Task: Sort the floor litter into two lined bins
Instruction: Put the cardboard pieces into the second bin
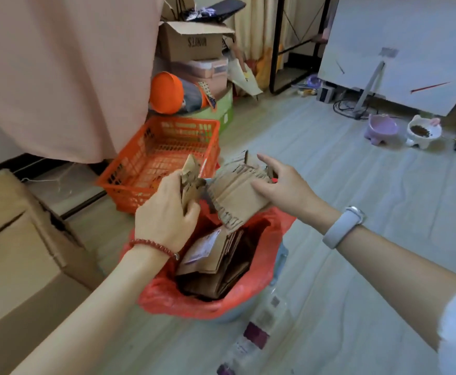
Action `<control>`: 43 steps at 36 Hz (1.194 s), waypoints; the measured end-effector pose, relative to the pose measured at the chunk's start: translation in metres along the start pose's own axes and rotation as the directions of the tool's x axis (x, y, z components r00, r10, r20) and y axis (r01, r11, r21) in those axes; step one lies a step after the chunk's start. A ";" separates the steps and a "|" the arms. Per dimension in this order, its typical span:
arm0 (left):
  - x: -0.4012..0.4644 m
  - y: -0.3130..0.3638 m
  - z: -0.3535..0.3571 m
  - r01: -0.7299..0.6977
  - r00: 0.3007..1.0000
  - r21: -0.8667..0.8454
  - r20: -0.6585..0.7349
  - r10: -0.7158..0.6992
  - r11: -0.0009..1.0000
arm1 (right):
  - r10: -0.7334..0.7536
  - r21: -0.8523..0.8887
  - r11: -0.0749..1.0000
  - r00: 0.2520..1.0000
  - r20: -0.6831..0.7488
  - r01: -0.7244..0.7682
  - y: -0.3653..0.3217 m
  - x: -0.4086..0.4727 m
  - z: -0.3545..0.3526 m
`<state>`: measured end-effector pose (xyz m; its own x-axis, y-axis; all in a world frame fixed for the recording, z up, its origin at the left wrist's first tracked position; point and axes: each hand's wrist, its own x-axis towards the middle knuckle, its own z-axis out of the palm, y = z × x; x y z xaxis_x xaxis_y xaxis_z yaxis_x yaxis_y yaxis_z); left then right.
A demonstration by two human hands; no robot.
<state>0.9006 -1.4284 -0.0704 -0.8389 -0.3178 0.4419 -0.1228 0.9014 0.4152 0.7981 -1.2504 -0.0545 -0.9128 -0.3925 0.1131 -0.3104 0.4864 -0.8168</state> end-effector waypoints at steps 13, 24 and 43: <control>-0.030 -0.063 0.085 -0.017 0.551 0.038 0.834 -0.022 0.999 | -0.019 -0.557 0.775 0.893 0.450 0.297 0.031 -0.016 0.064; 0.005 0.018 0.057 -0.145 0.940 0.068 0.322 0.116 0.987 | -0.359 -0.247 0.903 0.933 0.014 0.351 0.052 -0.010 0.007; -0.082 0.210 0.276 -0.302 0.491 -0.044 0.849 0.195 0.952 | 0.702 -0.430 0.532 0.664 -0.257 -0.729 0.387 -0.172 -0.151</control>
<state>0.7975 -1.1321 -0.2386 -0.8862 0.2690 -0.3772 0.1595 0.9415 0.2968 0.7946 -0.8769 -0.3048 -0.8923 0.2813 -0.3531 0.3862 0.8807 -0.2743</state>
